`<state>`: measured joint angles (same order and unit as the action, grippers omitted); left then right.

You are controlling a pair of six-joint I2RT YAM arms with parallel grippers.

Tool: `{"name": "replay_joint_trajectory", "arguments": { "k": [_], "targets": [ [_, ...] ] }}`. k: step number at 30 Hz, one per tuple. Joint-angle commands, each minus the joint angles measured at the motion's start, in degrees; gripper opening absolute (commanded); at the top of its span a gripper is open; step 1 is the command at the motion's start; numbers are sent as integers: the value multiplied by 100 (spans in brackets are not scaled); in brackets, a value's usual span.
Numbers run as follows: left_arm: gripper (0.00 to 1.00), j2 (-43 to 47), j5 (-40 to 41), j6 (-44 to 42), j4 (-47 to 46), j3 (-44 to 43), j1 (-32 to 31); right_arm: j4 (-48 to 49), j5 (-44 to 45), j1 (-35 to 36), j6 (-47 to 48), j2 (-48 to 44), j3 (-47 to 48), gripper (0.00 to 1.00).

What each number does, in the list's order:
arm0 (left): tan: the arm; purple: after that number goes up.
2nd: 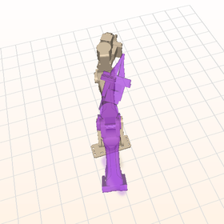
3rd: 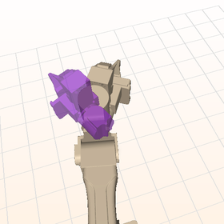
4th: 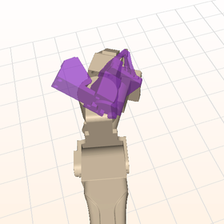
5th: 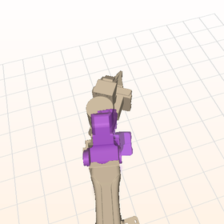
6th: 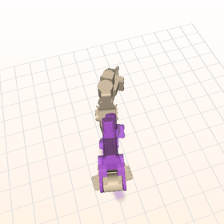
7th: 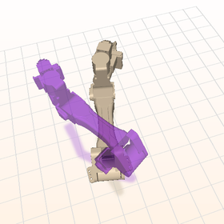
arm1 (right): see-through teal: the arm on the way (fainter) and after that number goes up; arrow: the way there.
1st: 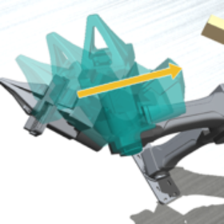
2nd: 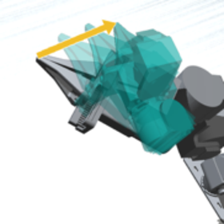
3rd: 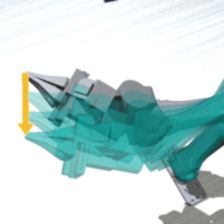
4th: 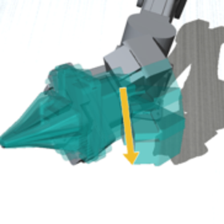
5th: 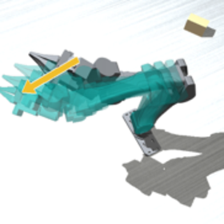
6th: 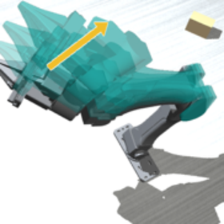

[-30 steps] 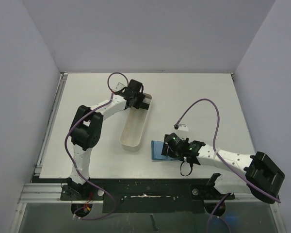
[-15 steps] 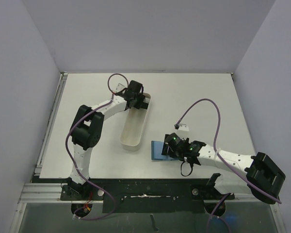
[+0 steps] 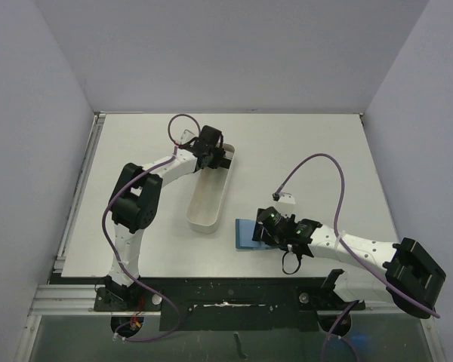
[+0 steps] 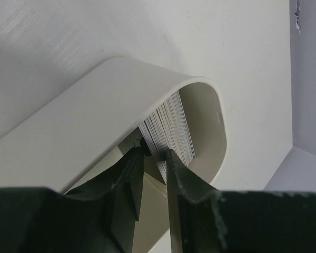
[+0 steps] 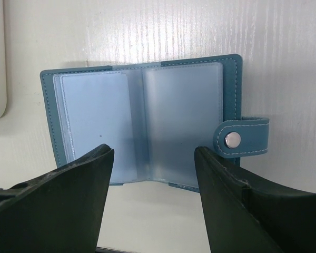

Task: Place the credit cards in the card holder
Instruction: Pick up the credit card from the storage box.

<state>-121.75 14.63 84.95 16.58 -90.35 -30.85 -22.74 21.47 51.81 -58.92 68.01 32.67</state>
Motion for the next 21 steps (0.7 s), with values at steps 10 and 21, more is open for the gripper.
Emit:
{"name": "replay_joint_trajectory", "arguments": {
  "k": [10,21],
  "targets": [
    [21,134,295,-231,-276,-71,79,103,234,31,-50,-157,-85,64],
    [21,160,286,-242,-335,-112,80,121,230,29,-49,-138,-94,64]
  ]
}}
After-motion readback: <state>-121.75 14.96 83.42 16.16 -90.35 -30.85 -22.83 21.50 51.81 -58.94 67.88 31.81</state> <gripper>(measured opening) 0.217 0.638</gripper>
